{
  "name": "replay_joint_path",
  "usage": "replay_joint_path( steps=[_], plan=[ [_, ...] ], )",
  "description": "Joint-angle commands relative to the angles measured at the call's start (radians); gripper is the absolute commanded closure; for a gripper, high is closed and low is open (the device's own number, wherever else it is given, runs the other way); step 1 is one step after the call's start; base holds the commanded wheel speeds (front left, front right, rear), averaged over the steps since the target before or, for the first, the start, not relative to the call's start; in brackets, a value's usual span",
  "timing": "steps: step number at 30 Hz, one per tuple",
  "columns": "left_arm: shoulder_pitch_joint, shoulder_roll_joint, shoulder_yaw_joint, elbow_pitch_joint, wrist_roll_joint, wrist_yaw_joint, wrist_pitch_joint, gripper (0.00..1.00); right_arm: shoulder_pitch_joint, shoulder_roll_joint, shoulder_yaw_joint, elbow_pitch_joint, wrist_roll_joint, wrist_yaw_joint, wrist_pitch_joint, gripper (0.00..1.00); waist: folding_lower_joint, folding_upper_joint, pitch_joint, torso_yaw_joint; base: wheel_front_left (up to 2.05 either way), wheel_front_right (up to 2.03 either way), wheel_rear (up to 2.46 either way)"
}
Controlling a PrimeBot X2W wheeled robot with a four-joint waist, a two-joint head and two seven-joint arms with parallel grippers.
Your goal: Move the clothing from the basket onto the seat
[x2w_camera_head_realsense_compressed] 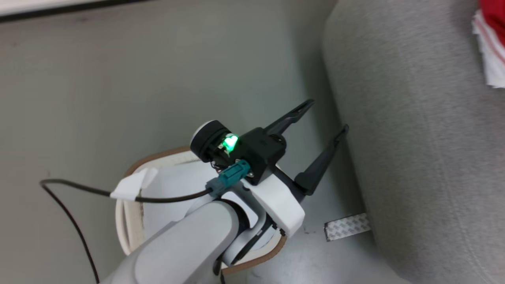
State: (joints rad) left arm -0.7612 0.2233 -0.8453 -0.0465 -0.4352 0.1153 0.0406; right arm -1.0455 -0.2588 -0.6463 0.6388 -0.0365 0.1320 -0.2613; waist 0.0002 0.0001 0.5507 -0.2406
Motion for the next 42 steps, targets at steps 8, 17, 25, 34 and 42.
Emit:
replay_joint_path(
  steps=[8,17,25,34,42],
  plan=[
    [0.043,0.049,0.020,-0.018,0.004,0.029,-0.023,0.00,0.037,0.017,-0.212,0.141,-0.137,-0.003,-0.003,0.73,-0.0002,-0.0001,0.076,0.083,0.00,0.00,0.00],
    [0.065,0.041,0.048,0.015,-0.036,0.034,-0.076,0.00,0.171,0.133,-0.154,0.019,-0.085,-0.003,-0.003,0.00,-0.0002,-0.0001,0.009,0.068,0.00,0.00,0.00],
    [0.151,0.062,0.108,0.090,-0.088,0.052,-0.179,0.00,0.411,0.192,0.059,-0.186,0.012,-0.003,-0.003,0.00,-0.0002,-0.0001,-0.126,0.074,0.00,0.00,0.00],
    [0.312,0.077,0.196,0.205,-0.129,0.097,-0.293,0.00,0.673,0.206,0.263,-0.317,0.071,-0.003,-0.003,0.00,-0.0002,-0.0001,-0.307,0.122,0.00,0.00,0.00],
    [0.517,0.038,0.363,0.209,-0.087,0.090,-0.304,0.00,0.857,0.208,0.435,-0.372,0.154,-0.003,-0.003,0.00,-0.0002,-0.0001,-0.436,0.171,0.00,0.00,0.00]
  ],
)
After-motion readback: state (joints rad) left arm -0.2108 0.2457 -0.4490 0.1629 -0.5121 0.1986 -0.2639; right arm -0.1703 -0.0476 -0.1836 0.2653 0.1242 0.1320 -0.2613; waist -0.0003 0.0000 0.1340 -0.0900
